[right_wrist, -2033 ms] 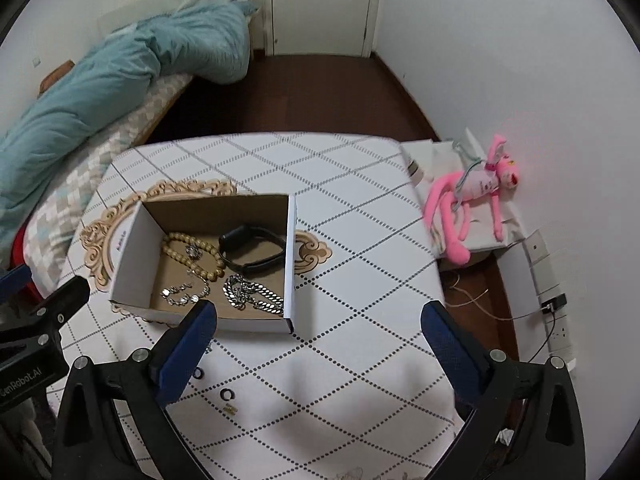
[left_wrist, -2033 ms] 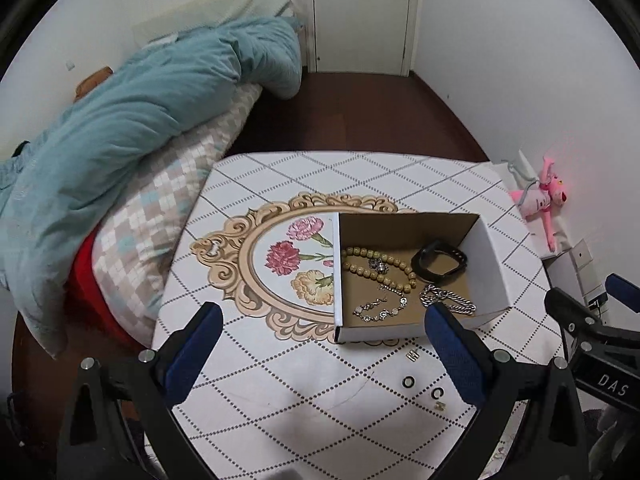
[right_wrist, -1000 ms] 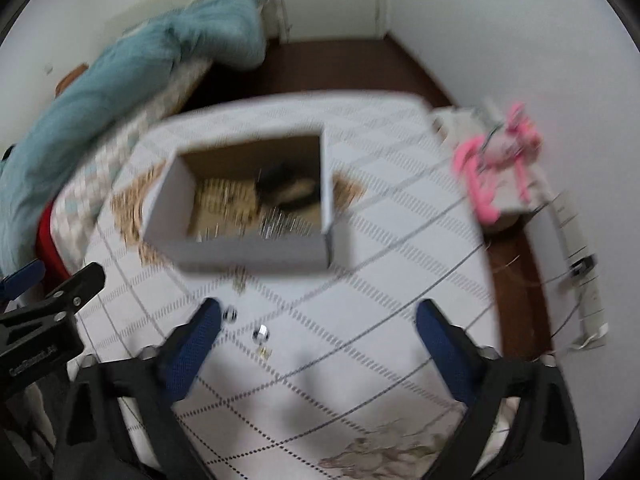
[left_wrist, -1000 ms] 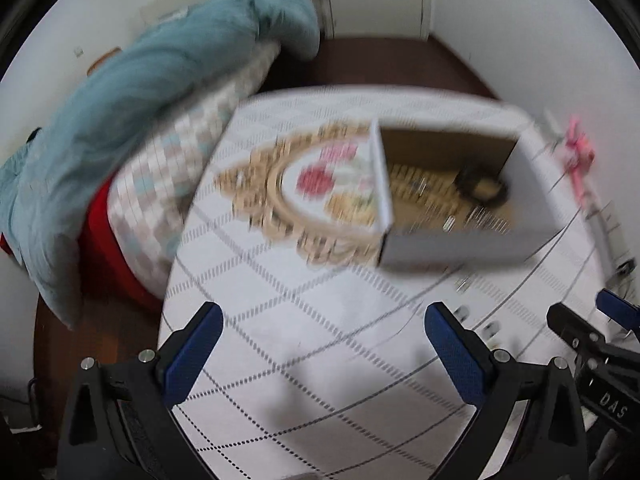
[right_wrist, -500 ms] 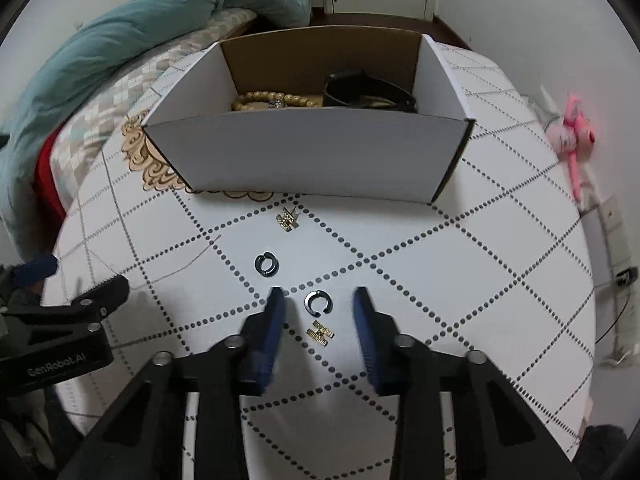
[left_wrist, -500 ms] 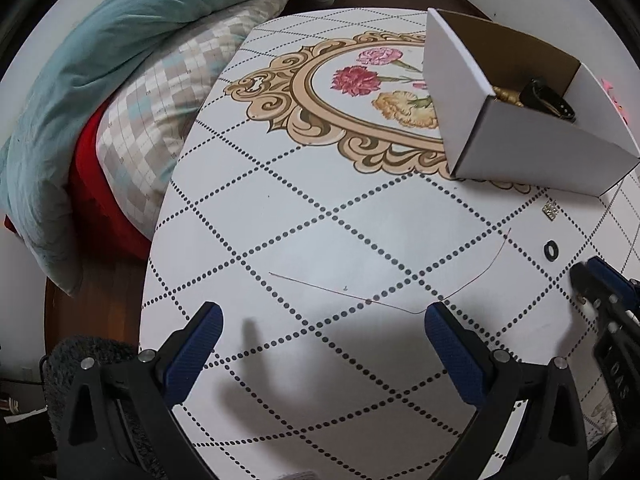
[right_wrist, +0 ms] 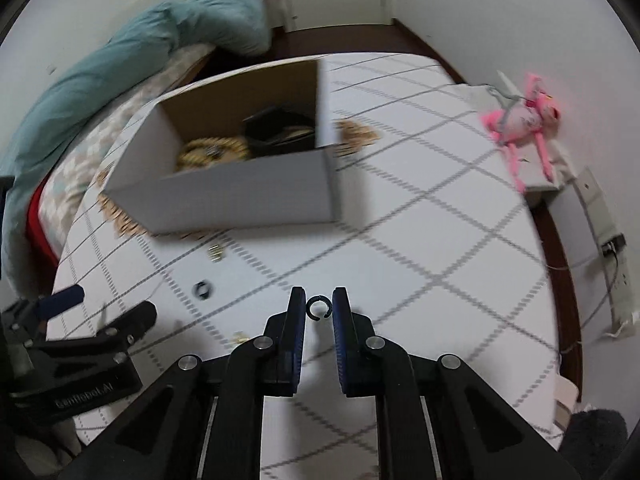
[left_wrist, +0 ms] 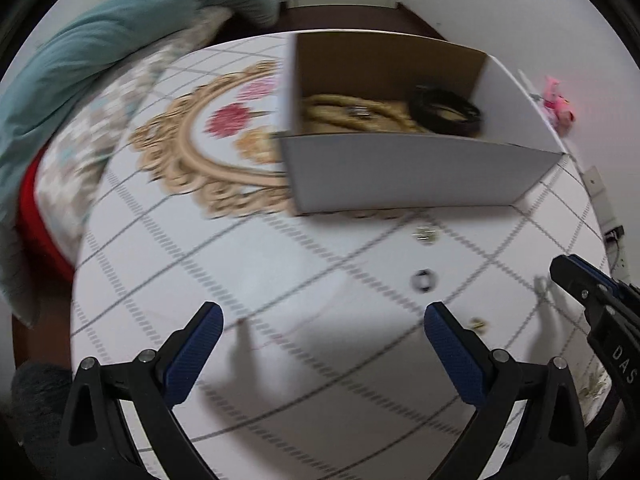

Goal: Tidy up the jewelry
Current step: 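Pinch a small black ring with the right tool while the left tool pinches another ring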

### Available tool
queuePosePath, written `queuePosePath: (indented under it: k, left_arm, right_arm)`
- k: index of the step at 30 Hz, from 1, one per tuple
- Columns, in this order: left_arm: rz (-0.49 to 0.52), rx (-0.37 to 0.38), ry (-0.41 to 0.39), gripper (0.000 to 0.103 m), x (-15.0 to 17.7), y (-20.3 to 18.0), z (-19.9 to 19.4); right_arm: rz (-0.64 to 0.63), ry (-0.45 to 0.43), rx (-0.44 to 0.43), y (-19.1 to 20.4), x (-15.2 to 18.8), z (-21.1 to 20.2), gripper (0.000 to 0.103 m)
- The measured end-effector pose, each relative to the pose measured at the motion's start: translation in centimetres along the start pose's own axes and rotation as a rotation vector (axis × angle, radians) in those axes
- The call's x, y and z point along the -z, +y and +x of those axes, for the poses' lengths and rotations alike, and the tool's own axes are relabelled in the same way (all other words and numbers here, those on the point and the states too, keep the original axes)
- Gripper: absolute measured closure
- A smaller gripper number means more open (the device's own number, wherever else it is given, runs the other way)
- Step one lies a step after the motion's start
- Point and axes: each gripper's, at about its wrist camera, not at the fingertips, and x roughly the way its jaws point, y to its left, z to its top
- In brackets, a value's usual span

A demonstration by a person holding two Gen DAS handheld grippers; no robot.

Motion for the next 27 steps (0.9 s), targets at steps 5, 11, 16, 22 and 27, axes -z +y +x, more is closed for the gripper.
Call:
queuePosePath:
  k: [5,11,16,22,27]
  left_arm:
    - [0.066,-0.006,-0.011,0.028,-0.3,-2.6,0.7]
    - [0.111,-0.006,-0.057,0.068,-0.4,-3.7,0.5]
    - [0.128,0.004,-0.061,0.093,-0.8,-3.6,0.8]
    - [0.125,0.019,-0.061,0.093,-0.5,-3.6,0.5]
    - [0.109,0.057,-0.093,0.093,-1.1,-3.2,-1.9]
  right_arm:
    - [0.075,-0.005,0.017,-3.3,-0.3,-0.3,0.089]
    - [0.105,-0.013,0.015,-4.1,-0.1,-0.5,0.089]
    - [0.111,-0.017,0.007,-4.2,-0.2,-0.2,0.089]
    - [0.115,-0.034,-0.005,-4.1,-0.4,-0.7,0.089]
    - [0.113,-0.057,-0.044,-3.4,-1.1,-2.3,0.089]
